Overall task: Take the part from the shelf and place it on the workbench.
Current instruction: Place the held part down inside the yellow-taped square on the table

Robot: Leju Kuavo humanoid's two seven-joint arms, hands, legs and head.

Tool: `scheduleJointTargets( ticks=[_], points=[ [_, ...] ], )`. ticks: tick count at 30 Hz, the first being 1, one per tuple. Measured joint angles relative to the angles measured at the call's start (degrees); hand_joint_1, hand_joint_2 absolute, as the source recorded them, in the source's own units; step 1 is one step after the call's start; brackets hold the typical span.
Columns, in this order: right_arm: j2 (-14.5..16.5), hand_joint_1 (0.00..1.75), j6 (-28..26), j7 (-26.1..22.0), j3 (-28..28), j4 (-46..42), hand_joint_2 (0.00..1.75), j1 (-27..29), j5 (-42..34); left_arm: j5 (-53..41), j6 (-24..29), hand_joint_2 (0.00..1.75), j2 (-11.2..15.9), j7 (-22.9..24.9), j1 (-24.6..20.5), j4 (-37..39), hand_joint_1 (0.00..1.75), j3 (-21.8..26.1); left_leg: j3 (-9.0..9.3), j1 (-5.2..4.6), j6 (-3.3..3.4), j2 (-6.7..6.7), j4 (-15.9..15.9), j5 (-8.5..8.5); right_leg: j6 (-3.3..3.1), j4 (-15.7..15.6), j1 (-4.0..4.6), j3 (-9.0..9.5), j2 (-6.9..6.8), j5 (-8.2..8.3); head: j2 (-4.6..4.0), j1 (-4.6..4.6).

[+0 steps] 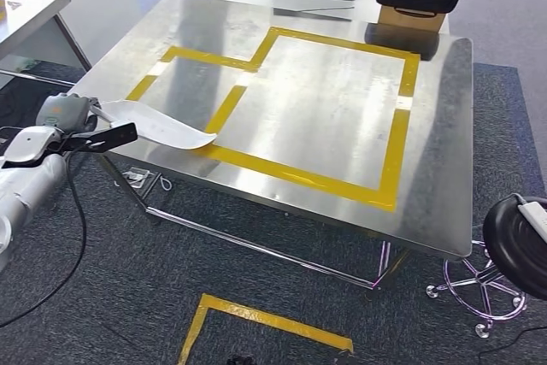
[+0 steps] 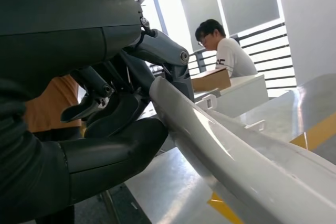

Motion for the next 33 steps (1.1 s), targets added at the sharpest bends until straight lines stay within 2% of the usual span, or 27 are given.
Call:
scheduleJointTargets(
  ticks=[1,2,3,4,6,8,9,11,12,13,14,15,16,17,18,20,23,24,26,27,28,29,30,32,33],
  points=[
    [0.0,0.0,0.0,-0.01,0.01,-0.01,1.75,-0.02,-0.01,-0.02,-0.01,1.75,0.03,0.0,-0.01,0.01,1.75,0.03,1.68,0.13,-0.17,0.11,-3.77,2.22,0.29,0.05,0.03,0.29,0.04,-0.32,0.0,-0.04],
    [0.0,0.0,-0.01,-0.03,0.01,-0.01,1.75,-0.05,-0.01,-0.04,-0.02,1.75,0.05,0.0,-0.06,0.01,1.75,0.06,3.35,0.19,-0.11,0.09,-7.34,3.53,0.63,0.22,0.11,0.43,0.12,-0.68,0.0,-0.11],
    [0.0,0.0,-0.02,-0.05,0.02,-0.02,1.75,-0.08,-0.02,-0.05,-0.04,1.75,0.05,0.0,-0.05,0.02,1.75,0.09,4.45,0.24,0.1,0.07,-9.62,4.04,0.94,0.31,0.23,0.49,0.19,-0.97,0.0,-0.08],
    [0.0,0.0,-0.03,-0.09,0.02,-0.02,1.75,-0.08,-0.02,-0.08,-0.07,1.75,0.04,0.0,0.0,0.02,1.75,0.13,4.97,0.21,0.46,0.02,-10.69,3.82,1.21,0.33,0.36,0.44,0.23,-1.19,0.0,-0.03],
    [0.0,0.0,-0.04,-0.13,0.02,-0.01,1.75,-0.05,-0.03,-0.11,-0.09,1.75,0.03,0.0,0.18,0.02,1.75,0.2,5.13,0.1,1.45,-0.07,-10.88,3.23,1.68,0.11,0.34,0.53,0.22,-1.51,0.01,0.16],
    [0.01,0.0,-0.04,-0.14,0.03,-0.01,1.75,-0.05,-0.03,-0.13,-0.08,1.75,0.04,0.0,0.21,0.02,1.75,0.25,5.53,0.12,2.23,-0.04,-10.96,2.92,2.17,1.77,0.27,-0.04,-0.02,-2.72,0.01,0.37],
    [0.01,0.0,-0.04,-0.15,0.03,0.0,1.75,-0.08,-0.03,-0.14,-0.07,1.75,0.04,0.0,0.2,0.02,1.75,0.27,5.79,0.12,2.57,-0.01,-11.0,2.76,2.35,4.42,0.26,-1.29,-0.14,-3.99,0.01,0.48],
    [0.01,0.0,-0.04,-0.18,0.03,0.0,1.75,-0.11,-0.08,-0.17,-0.07,1.75,-0.01,0.0,0.2,0.02,1.75,0.28,6.19,-0.05,3.06,0.0,-10.98,2.37,2.47,12.2,0.3,-5.51,-0.27,-6.91,0.0,0.67],
    [0.01,0.0,-0.04,-0.22,0.03,-0.01,1.75,-0.17,-0.11,-0.19,-0.08,1.75,-0.03,0.0,0.22,0.02,1.75,0.28,6.37,-0.14,3.19,0.0,-10.97,2.18,2.46,15.29,0.3,-7.53,-0.27,-7.58,0.0,0.66],
    [0.01,0.0,-0.04,-0.24,0.03,-0.01,1.75,-0.26,-0.14,-0.21,-0.08,1.75,-0.04,0.0,0.24,0.02,1.75,0.28,6.61,-0.22,3.24,-0.02,-10.96,1.95,2.4,16.56,0.31,-8.74,-0.27,-7.19,0.0,0.67],
    [0.01,0.0,-0.04,-0.26,0.03,-0.01,1.75,-0.33,-0.17,-0.25,-0.09,1.75,-0.04,0.0,0.24,0.02,1.75,0.28,6.95,-0.27,3.22,-0.05,-10.95,1.69,2.28,15.63,0.31,-8.86,-0.27,-5.66,0.0,0.66],
    [0.01,0.0,-0.04,-0.22,0.04,-0.02,1.75,-0.38,-0.15,-0.29,-0.09,1.75,-0.04,0.0,0.25,0.02,1.75,0.28,7.4,-0.29,3.14,-0.08,-10.95,1.37,2.1,12.65,0.33,-7.92,-0.27,-3.31,0.0,0.67],
    [0.01,0.0,-0.04,-0.19,0.04,-0.01,1.75,-0.32,-0.14,-0.33,-0.09,1.75,-0.04,0.0,0.25,0.03,1.75,0.28,7.86,-0.29,2.99,-0.12,-10.97,1.04,1.85,8.65,0.36,-6.45,-0.28,-0.77,0.0,0.69],
    [0.0,0.0,-0.04,-0.16,0.04,-0.01,1.75,-0.24,-0.13,-0.36,-0.08,1.75,-0.04,0.0,0.23,0.03,1.75,0.29,8.16,-0.38,2.75,-0.18,-10.93,0.73,1.65,4.98,0.41,-4.86,-0.27,1.03,0.0,0.72],
    [0.0,0.0,-0.04,-0.14,0.04,-0.01,1.75,-0.19,-0.11,-0.37,-0.08,1.75,-0.03,0.0,0.23,0.04,1.75,0.3,8.3,-0.45,2.49,-0.22,-10.92,0.53,1.52,2.38,0.46,-3.72,-0.27,1.96,0.0,0.72],
    [0.0,0.0,-0.07,-0.14,0.04,0.0,1.75,-0.11,-0.09,-0.36,-0.07,1.75,0.03,0.0,0.3,0.04,1.75,0.32,8.28,-0.49,1.86,-0.28,-11.05,0.41,1.33,0.8,0.65,-2.93,-0.18,1.8,0.0,0.66],
    [0.01,0.0,-0.2,-0.16,0.07,-0.02,1.75,-0.04,-0.07,-0.36,-0.02,1.75,0.21,0.0,0.38,0.04,1.75,0.37,8.07,-0.23,0.92,-0.14,-10.23,-0.43,0.53,0.13,0.53,-2.34,-0.06,1.7,0.0,0.49],
    [0.01,0.0,-0.24,-0.16,0.08,-0.02,1.75,-0.08,-0.07,-0.37,-0.01,1.75,0.28,0.0,0.38,0.04,1.75,0.39,7.16,-0.22,0.7,-0.09,-8.26,-1.47,0.25,-0.1,0.4,-2.0,-0.06,1.67,0.01,0.4],
    [0.01,0.0,-0.24,-0.17,0.08,-0.02,1.75,-0.11,-0.05,-0.37,0.0,1.75,0.38,0.0,0.53,0.04,1.75,0.4,3.37,-0.22,0.39,-0.03,-1.26,-4.36,-0.13,-0.2,0.35,-1.55,-0.07,1.37,0.0,0.26],
    [0.0,0.0,-0.24,-0.16,0.08,-0.02,1.75,-0.1,-0.05,-0.38,0.0,1.75,0.41,0.0,0.71,0.05,1.75,0.41,1.19,-0.19,0.25,-0.03,2.22,-5.32,-0.21,-0.2,0.35,-1.34,-0.07,1.18,0.0,0.22],
    [-0.01,0.0,-0.24,-0.16,0.08,-0.02,1.75,-0.08,-0.05,-0.42,0.0,1.75,0.44,0.0,0.92,0.05,1.75,0.42,-0.39,-0.15,0.13,-0.02,4.29,-5.35,-0.22,-0.19,0.34,-1.11,-0.07,0.98,0.0,0.19],
    [-0.01,0.0,-0.24,-0.16,0.08,-0.02,1.75,-0.07,-0.05,-0.48,0.0,1.75,0.48,0.0,1.07,0.05,1.75,0.42,-0.96,-0.1,0.04,-0.01,4.29,-4.22,-0.14,-0.17,0.3,-0.83,-0.06,0.75,0.0,0.16],
    [-0.01,0.0,-0.24,-0.16,0.08,-0.02,1.75,-0.07,-0.05,-0.55,0.01,1.75,0.53,0.0,1.14,0.05,1.75,0.43,-0.34,-0.02,-0.05,0.0,2.08,-2.08,0.0,-0.13,0.22,-0.49,-0.03,0.49,0.0,0.13],
    [-0.01,0.0,-0.24,-0.16,0.08,-0.02,1.75,-0.1,-0.06,-0.61,0.04,1.75,0.65,-0.03,1.12,0.05,1.75,0.48,2.82,0.15,-0.33,0.07,-5.29,2.32,0.54,0.17,0.23,0.01,0.07,-0.18,0.0,0.05],
    [-0.01,0.0,-0.23,-0.16,0.08,-0.02,1.75,-0.14,-0.07,-0.57,0.09,1.75,0.69,-0.09,1.12,0.05,1.75,0.54,4.19,0.2,-0.13,0.05,-8.25,3.37,0.82,0.36,0.33,0.07,0.17,-0.49,0.01,0.01]
  ],
)
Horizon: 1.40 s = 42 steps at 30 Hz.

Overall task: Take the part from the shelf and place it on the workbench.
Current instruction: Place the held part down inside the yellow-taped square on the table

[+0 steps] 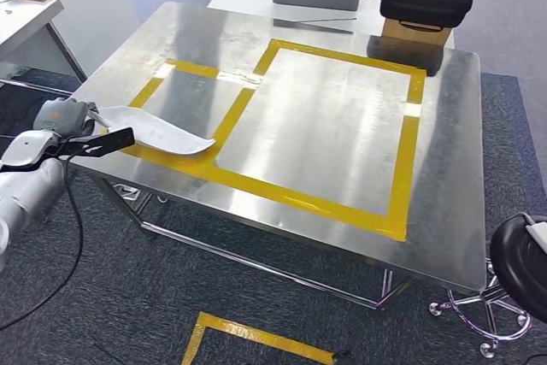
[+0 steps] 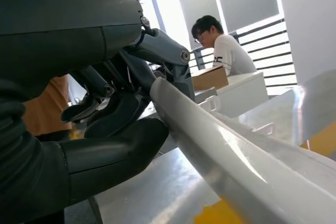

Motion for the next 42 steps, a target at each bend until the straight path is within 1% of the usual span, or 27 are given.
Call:
scheduleJointTargets(
  ticks=[1,2,3,5,6,7,9,10,13,14,15,21,25,27,31,42],
  points=[
    [-0.01,0.0,0.0,0.0,0.0,0.0,1.75,-0.02,-0.02,0.13,0.04,1.75,0.0,-0.11,0.1,0.01,1.75,0.11,0.83,0.06,0.24,-0.01,-1.79,0.31,0.13,0.14,0.19,-0.08,0.07,-0.27,0.0,-0.02],
    [-0.01,0.0,0.01,0.0,0.0,0.0,1.75,-0.02,-0.04,0.26,0.07,1.75,-0.03,-0.25,0.24,0.01,1.75,0.25,1.14,0.06,0.55,-0.07,-2.47,0.05,-0.07,0.19,0.38,-0.2,0.12,-0.43,0.0,-0.01],
    [-0.02,0.0,0.01,0.0,0.0,0.0,1.75,0.01,-0.05,0.4,0.09,1.75,-0.09,-0.38,0.43,0.01,1.75,0.43,1.16,0.11,0.93,-0.1,-2.64,-0.04,-0.49,0.05,0.48,-0.25,0.14,-0.46,0.0,0.13],
    [-0.02,0.0,0.02,-0.01,0.0,0.0,1.75,0.05,-0.07,0.53,0.09,1.75,-0.17,-0.51,0.68,0.01,1.75,0.79,1.18,0.1,1.14,-0.17,-2.71,-0.12,-1.34,-0.31,0.59,-0.13,0.08,-0.39,-0.01,0.29],
    [-0.02,0.0,0.02,-0.01,0.0,0.0,1.75,0.03,-0.07,0.55,0.09,1.75,-0.18,-0.52,0.72,0.01,1.75,0.94,1.18,0.05,1.3,-0.23,-2.71,-0.18,-1.45,-0.48,0.6,0.02,0.04,-0.34,-0.01,0.34],
    [-0.02,0.0,0.02,-0.01,0.0,0.0,1.75,0.01,-0.07,0.55,0.09,1.75,-0.18,-0.54,0.73,0.01,1.75,1.05,1.18,0.0,1.48,-0.27,-2.71,-0.23,-1.4,-0.64,0.58,0.18,-0.01,-0.27,-0.01,0.34],
    [-0.02,0.0,0.02,-0.01,0.0,0.0,1.75,0.0,-0.07,0.55,0.09,1.75,-0.16,-0.54,0.76,0.01,1.75,1.16,1.18,-0.09,1.76,-0.31,-2.7,-0.26,-1.07,-0.94,0.53,0.48,-0.07,-0.1,-0.01,0.33],
    [-0.02,0.0,0.02,-0.01,0.0,0.0,1.75,0.0,-0.07,0.55,0.09,1.75,-0.16,-0.54,0.77,0.01,1.75,1.19,1.17,-0.13,1.85,-0.31,-2.69,-0.27,-0.76,-1.07,0.49,0.59,-0.09,-0.02,-0.01,0.33],
    [-0.02,0.0,0.02,-0.01,0.0,0.0,1.75,0.01,-0.08,0.52,0.09,1.75,-0.16,-0.57,0.79,0.01,1.75,1.21,1.17,-0.22,1.93,-0.3,-2.67,-0.27,0.58,-1.34,0.32,0.72,-0.09,0.03,-0.01,0.31],
    [-0.02,0.0,0.02,-0.01,0.0,0.0,1.75,0.01,-0.09,0.49,0.09,1.75,-0.15,-0.61,0.79,0.01,1.75,1.22,1.17,-0.25,1.96,-0.3,-2.67,-0.26,0.87,-1.37,0.28,0.72,-0.09,0.01,-0.01,0.31],
    [-0.02,0.0,0.02,-0.01,0.0,0.0,1.75,0.01,-0.09,0.46,0.09,1.75,-0.13,-0.7,0.79,0.01,1.75,1.22,1.18,-0.27,1.98,-0.3,-2.67,-0.25,1.0,-1.37,0.25,0.71,-0.09,0.01,-0.01,0.3],
    [-0.02,0.0,0.07,-0.08,0.03,0.0,1.75,0.02,-0.11,0.39,-0.38,1.75,0.1,-1.59,0.87,0.01,1.75,1.28,1.24,-0.22,1.99,-0.29,-2.75,-0.1,1.06,-1.12,0.32,0.55,-0.08,0.04,-0.01,0.28],
    [-0.02,0.0,0.16,-0.1,0.16,0.0,0.0,0.04,-0.07,0.41,-1.0,1.75,0.5,-1.9,1.05,0.01,0.0,1.39,1.26,-0.18,1.84,-0.28,-2.85,0.03,1.03,-1.0,0.35,0.46,-0.07,0.04,-0.01,0.28],
    [-0.02,0.0,0.23,-0.12,0.37,0.0,0.0,0.04,-0.03,0.42,-1.2,1.75,0.81,-1.92,1.18,0.01,0.0,1.57,1.26,-0.16,1.82,-0.28,-2.87,0.05,1.0,-0.94,0.37,0.42,-0.06,0.03,-0.01,0.28],
    [-0.02,0.0,0.36,-0.15,0.54,0.0,0.0,0.06,0.02,0.55,-1.04,0.0,1.34,-1.92,1.6,0.01,0.0,2.29,1.26,-0.15,1.78,-0.28,-2.88,0.07,0.95,-0.89,0.37,0.39,-0.07,0.0,-0.01,0.29],
    [-0.02,0.0,0.49,-0.14,0.93,0.0,0.0,0.04,0.19,0.35,-0.87,0.0,2.01,-1.32,2.35,0.01,0.0,3.16,1.26,-0.14,1.78,-0.28,-2.89,0.08,0.95,-0.88,0.39,0.38,-0.07,0.0,-0.01,0.29]
  ],
)
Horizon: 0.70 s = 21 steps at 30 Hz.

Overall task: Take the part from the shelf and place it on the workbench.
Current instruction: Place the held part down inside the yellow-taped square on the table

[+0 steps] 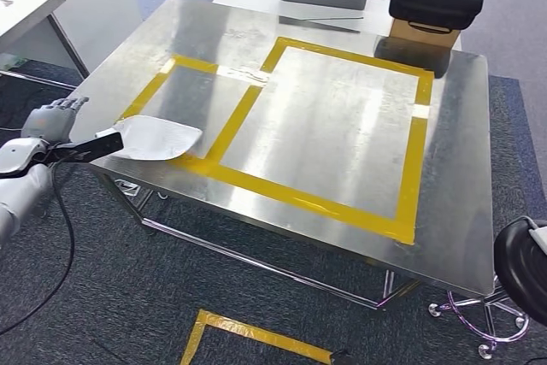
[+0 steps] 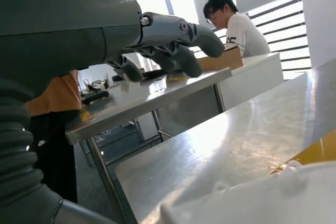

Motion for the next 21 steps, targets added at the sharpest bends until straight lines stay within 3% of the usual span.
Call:
scheduleJointTargets(
  ticks=[21],
  points=[
    [0.0,0.0,0.1,0.13,0.08,0.0,0.0,0.0,-0.04,-0.66,-0.17,0.0,0.45,0.02,0.63,0.0,0.0,0.93,0.0,0.0,0.0,0.0,0.0,0.0,0.0,0.0,0.01,-0.01,0.01,0.0,0.0,0.0]
  ],
)
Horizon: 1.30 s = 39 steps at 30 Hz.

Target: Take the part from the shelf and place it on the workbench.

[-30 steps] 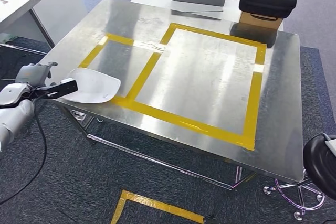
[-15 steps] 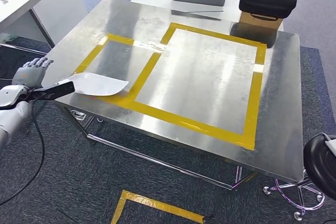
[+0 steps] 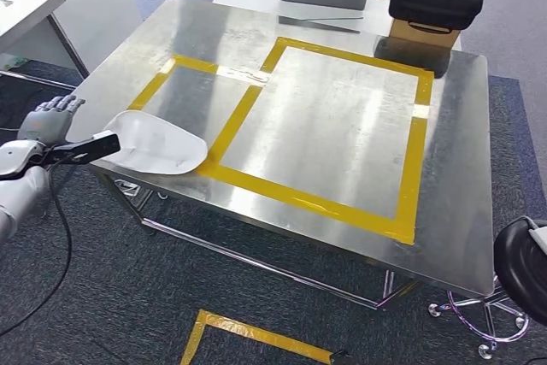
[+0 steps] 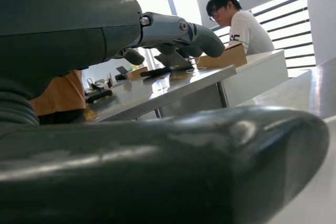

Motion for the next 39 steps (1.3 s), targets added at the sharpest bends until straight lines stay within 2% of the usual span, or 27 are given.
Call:
scheduleJointTargets(
  ticks=[11,15,22,26,39],
  points=[
    [0.0,0.0,-0.15,0.02,0.18,0.0,0.0,0.01,-0.29,0.1,1.25,0.0,-0.63,-1.51,0.28,-0.08,0.0,1.46,0.0,0.01,0.0,0.0,0.0,0.0,0.0,0.0,0.0,-0.04,0.0,0.0,0.0,-0.01],
    [0.0,0.0,-0.51,0.0,0.34,0.0,0.0,0.05,-0.99,1.43,3.58,1.75,-1.77,-6.24,0.18,-1.0,0.0,2.89,0.01,0.0,0.0,0.0,0.0,0.0,0.0,-0.01,-0.01,-0.1,0.0,0.0,0.0,0.0],
    [0.0,0.0,-1.26,-0.33,0.32,0.0,0.0,0.36,-2.2,4.87,4.4,1.75,-4.52,-13.4,-0.08,-5.26,0.0,5.92,0.01,0.0,0.0,0.01,0.0,0.0,-0.01,-0.01,-0.02,-0.04,0.03,0.03,0.0,0.0],
    [0.0,0.0,-1.32,-0.49,0.32,0.0,0.0,0.49,-2.36,5.78,4.42,0.0,-5.58,-14.45,0.1,-7.01,0.0,7.1,0.01,0.0,0.0,0.01,0.0,0.0,-0.01,0.0,-0.01,-0.04,0.03,0.02,0.0,-0.01],
    [0.0,0.0,-1.4,-0.61,0.32,0.0,0.0,0.55,-3.03,7.99,4.84,0.0,-7.4,-16.06,3.77,-9.69,0.0,9.03,-0.01,-0.13,0.09,0.01,0.01,-0.06,0.03,-0.03,-0.15,-0.01,0.02,0.02,0.0,-0.01]
  ],
)
